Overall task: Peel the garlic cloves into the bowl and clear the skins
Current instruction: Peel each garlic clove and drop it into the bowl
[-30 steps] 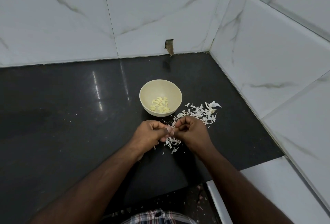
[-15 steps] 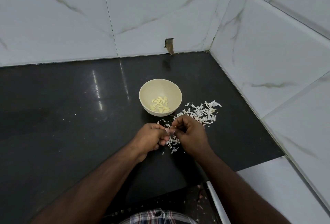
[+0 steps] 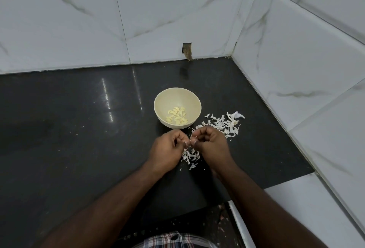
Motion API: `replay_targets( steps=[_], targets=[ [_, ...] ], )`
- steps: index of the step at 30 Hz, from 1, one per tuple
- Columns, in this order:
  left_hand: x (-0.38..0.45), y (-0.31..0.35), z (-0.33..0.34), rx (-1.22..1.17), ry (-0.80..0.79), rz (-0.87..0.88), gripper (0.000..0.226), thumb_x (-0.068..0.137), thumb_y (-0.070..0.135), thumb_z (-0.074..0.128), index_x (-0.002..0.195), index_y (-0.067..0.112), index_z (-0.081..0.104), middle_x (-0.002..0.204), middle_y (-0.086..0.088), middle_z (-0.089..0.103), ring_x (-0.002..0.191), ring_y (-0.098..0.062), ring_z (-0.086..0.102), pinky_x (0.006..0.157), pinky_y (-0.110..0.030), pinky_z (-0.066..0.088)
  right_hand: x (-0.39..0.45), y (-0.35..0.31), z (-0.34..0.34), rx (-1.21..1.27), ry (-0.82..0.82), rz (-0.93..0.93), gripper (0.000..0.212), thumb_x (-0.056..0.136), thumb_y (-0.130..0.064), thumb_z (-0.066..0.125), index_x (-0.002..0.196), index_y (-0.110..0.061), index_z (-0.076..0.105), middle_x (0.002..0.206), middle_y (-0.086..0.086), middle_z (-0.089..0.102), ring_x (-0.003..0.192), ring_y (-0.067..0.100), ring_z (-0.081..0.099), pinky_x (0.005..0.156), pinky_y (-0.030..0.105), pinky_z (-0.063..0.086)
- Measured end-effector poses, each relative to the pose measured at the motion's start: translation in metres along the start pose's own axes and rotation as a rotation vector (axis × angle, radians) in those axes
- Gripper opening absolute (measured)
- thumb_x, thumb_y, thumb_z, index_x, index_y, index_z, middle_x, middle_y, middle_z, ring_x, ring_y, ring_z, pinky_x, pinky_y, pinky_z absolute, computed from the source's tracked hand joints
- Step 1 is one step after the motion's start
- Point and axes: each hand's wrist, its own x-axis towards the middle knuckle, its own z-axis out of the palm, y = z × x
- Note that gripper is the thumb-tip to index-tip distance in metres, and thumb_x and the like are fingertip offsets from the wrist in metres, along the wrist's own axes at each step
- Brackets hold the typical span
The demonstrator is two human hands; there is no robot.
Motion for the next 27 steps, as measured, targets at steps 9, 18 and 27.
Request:
replay_targets(
  steps=[9,18,27],
  targets=[
    [-0.005,-0.008,0.001,0.025,0.040,0.135,0.008,0.092,0.024,0.068,0.086,0.029,0.070,0.076,0.012,0.067,0.074,-0.007,0.062,0.063,-0.018,0.045,-0.001,-0.005,-0.002,0.237,-0.139,0.262,0.016,0.092,0.010,0.054,0.093,-0.002,0.064,0.073,0.008,0.065,0.063,0.015,0.055,0.056,0.024,0.048],
    [0.003,-0.010,0.001,-0.218,0.026,-0.063,0.016,0.093,0.019,0.066,0.077,0.024,0.069,0.072,0.001,0.072,0.064,-0.009,0.061,0.071,-0.038,0.054,0.003,-0.002,-0.010,-0.077,-0.004,0.005,0.013,0.096,-0.011,0.064,0.086,-0.011,0.073,0.067,0.002,0.069,0.060,0.012,0.061,0.061,0.027,0.049],
    [0.005,-0.015,-0.001,-0.184,-0.011,0.008,0.010,0.086,0.035,0.060,0.081,0.032,0.069,0.074,0.006,0.070,0.073,-0.014,0.067,0.076,-0.048,0.057,0.002,-0.007,-0.012,-0.257,-0.129,-0.025,0.008,0.089,-0.022,0.075,0.088,-0.014,0.077,0.060,-0.011,0.067,0.051,-0.004,0.055,0.057,0.021,0.044]
  ],
)
